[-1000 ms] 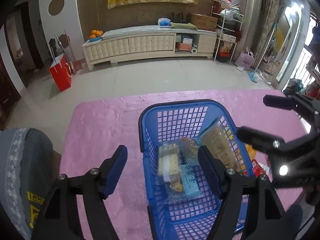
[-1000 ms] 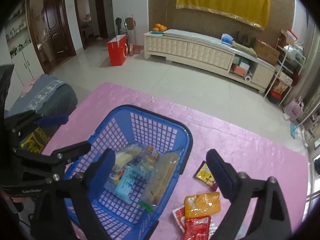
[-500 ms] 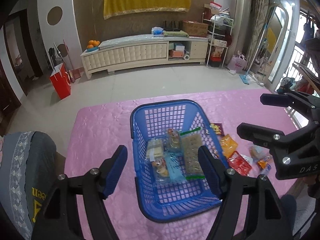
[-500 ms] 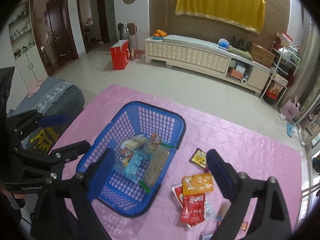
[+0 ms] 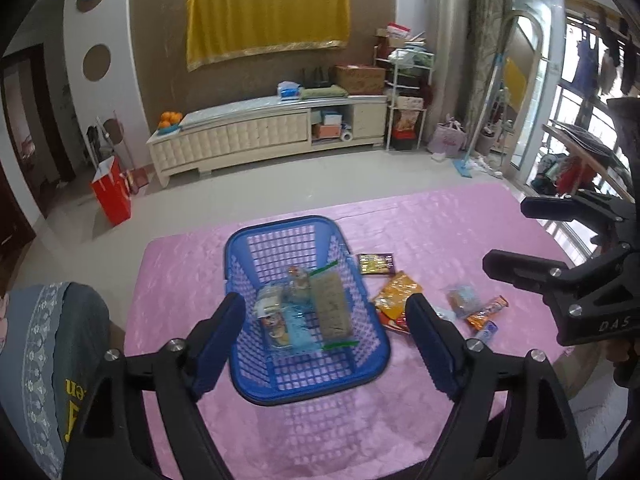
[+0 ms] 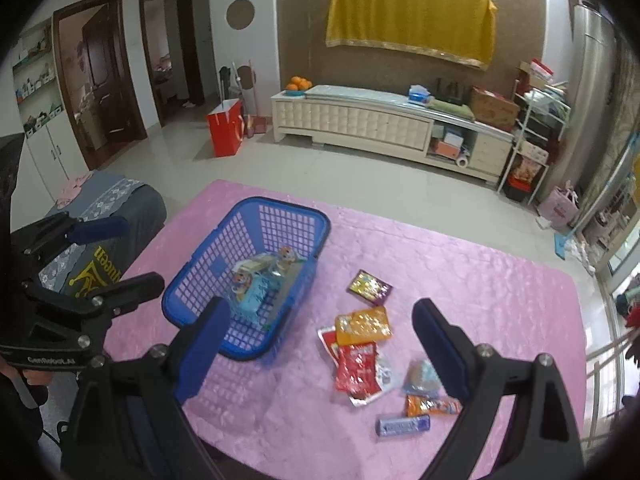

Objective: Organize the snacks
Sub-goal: 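Withdraw both grippers from the basket toward the remaining snacks, then lower both grippers toward the snack pile beside the basket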

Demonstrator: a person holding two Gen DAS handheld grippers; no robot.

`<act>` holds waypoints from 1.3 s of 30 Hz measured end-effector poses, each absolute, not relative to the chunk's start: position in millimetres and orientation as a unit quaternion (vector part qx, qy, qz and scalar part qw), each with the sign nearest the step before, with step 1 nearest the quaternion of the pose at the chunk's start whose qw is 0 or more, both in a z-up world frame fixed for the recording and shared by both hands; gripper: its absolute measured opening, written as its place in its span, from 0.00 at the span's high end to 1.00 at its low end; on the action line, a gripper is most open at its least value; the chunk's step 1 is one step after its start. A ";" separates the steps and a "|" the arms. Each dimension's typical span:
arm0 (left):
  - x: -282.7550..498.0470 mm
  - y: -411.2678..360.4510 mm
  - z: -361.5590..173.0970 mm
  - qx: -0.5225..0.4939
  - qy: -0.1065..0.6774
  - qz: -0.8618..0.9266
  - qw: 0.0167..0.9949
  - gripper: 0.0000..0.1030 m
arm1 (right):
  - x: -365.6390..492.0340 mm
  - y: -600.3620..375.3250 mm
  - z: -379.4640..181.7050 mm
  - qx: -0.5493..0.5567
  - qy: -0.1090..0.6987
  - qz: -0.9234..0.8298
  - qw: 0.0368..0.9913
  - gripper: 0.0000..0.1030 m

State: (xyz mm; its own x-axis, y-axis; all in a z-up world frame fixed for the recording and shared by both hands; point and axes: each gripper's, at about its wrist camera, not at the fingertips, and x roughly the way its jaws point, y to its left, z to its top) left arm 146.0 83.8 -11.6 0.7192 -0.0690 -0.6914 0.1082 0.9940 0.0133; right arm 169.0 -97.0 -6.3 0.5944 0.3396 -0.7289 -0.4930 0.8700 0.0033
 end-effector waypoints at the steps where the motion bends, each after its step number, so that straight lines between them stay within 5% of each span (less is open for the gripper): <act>1: 144.1 78.6 -11.3 0.029 0.371 -0.050 0.927 0.20 | 166.4 -101.8 -7.0 -0.097 0.385 0.232 0.888 0.08; 39: 196.1 -80.1 -140.1 0.030 0.489 -0.114 0.865 0.20 | 196.6 -253.8 -134.5 -0.035 0.494 0.168 0.853 0.08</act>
State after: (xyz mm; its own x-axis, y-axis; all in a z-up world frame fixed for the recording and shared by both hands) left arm 196.1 -80.1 -140.1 0.4966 -0.1679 -0.8516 0.2267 0.9721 -0.0594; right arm 196.6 -253.8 -134.5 0.4562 0.2516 -0.8536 -0.3202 0.9414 0.1063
